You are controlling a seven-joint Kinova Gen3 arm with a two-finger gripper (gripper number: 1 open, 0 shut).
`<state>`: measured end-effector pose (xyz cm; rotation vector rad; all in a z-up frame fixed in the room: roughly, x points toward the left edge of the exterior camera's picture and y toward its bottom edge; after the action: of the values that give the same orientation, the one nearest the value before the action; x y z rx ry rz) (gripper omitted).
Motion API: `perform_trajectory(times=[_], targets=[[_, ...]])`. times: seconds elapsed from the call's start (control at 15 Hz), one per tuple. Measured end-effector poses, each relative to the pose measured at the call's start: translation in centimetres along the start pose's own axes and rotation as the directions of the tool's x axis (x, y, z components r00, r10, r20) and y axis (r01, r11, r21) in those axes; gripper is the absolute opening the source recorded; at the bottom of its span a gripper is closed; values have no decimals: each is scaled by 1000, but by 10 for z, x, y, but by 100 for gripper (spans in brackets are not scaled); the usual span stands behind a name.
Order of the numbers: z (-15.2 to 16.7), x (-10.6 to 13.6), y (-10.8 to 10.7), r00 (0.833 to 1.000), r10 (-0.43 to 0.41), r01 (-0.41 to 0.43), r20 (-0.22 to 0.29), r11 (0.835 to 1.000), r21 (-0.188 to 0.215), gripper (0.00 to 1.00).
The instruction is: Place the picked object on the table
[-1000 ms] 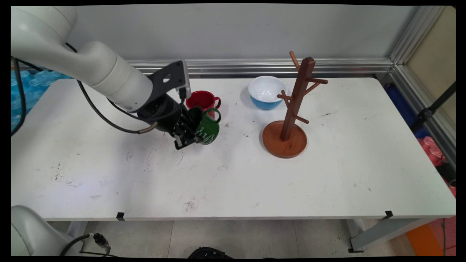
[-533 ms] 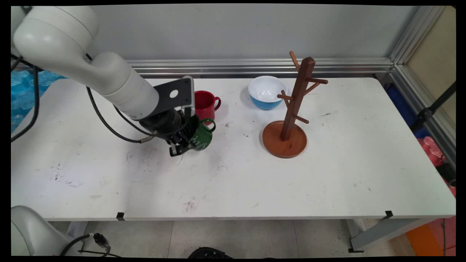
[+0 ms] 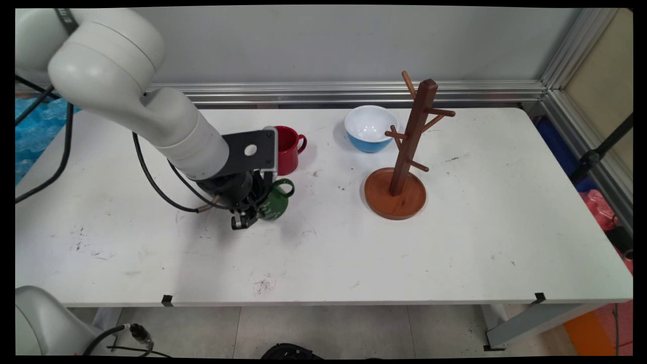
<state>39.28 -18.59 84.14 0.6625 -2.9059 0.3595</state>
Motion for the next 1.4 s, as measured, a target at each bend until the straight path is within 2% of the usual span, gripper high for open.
perform_trajectory(times=[0.47,0.8,1.4], targets=[[0,6,14,998,32,-31,59,999,-28,0],[-6,15,25,994,-40,45,101,998,-51,0],[-13,27,28,980,-122,133,155,989,-62,0]])
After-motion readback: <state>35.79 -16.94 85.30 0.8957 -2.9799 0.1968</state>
